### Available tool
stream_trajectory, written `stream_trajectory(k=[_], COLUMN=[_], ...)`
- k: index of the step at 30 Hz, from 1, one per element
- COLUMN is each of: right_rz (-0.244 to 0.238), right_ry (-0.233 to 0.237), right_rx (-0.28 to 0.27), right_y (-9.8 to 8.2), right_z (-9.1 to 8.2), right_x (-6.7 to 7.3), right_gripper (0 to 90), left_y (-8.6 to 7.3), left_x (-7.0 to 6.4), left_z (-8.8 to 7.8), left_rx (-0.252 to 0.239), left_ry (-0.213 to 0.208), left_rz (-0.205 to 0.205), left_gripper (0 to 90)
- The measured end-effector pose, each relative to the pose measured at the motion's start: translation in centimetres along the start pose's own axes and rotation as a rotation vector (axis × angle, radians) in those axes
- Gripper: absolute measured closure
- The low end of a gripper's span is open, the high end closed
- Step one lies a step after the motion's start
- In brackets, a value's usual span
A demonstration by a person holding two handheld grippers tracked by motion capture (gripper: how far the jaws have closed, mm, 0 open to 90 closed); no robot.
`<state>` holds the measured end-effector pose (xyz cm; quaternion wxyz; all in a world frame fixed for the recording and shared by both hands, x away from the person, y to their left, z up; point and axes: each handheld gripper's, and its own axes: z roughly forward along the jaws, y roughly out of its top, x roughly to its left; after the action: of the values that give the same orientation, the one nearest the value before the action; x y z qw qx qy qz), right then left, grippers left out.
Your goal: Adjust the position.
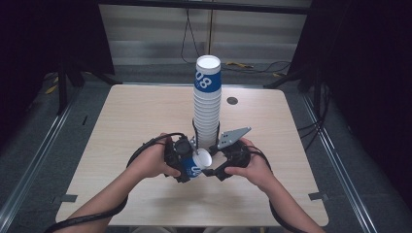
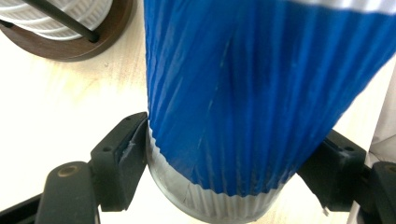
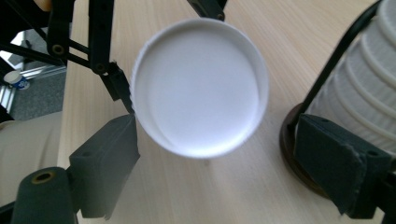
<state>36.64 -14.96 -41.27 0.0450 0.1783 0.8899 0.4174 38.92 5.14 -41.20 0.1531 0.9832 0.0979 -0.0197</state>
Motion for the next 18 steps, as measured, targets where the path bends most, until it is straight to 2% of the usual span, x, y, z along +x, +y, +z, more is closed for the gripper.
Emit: stream_trajectory(k=[3,4,6,7,10,17,18], right_rz=[-0.011,-0.014,-0.020,-0.023,-0.020,-0.015,-0.013], right_ry=[0.020,0.024,0.027,0.041,0.056,0.066,0.067], right_rx=[0.005,0.005,0.005,-0.004,-0.006,-0.006,-0.011], right_y=[0.22,0.28,0.32,0.40,0.50,0.52,0.50], right_z=[0.37,0.45,0.52,0.57,0.62,0.65,0.59], right_x=[0.22,0.29,0.31,0.38,0.41,0.43,0.43], right_gripper=[14.4,16.0,17.6,21.3,25.5,27.4,27.6], left_y=[0.10,0.18,0.21,0.36,0.40,0.36,0.35], left_x=[-0.16,-0.09,-0.22,-0.36,-0.40,-0.42,-0.28], left_z=[0.14,0.05,0.11,0.11,0.13,0.09,-0.12], left_rx=[-0.015,-0.007,-0.017,-0.012,-0.010,-0.010,-0.004], left_ry=[-0.001,-0.004,-0.012,-0.010,-0.008,-0.008,-0.002], left_rz=[-0.009,0.002,-0.001,0.018,0.014,0.024,0.043], left_gripper=[23.4,23.4,23.4,23.4,23.4,23.1,23.0])
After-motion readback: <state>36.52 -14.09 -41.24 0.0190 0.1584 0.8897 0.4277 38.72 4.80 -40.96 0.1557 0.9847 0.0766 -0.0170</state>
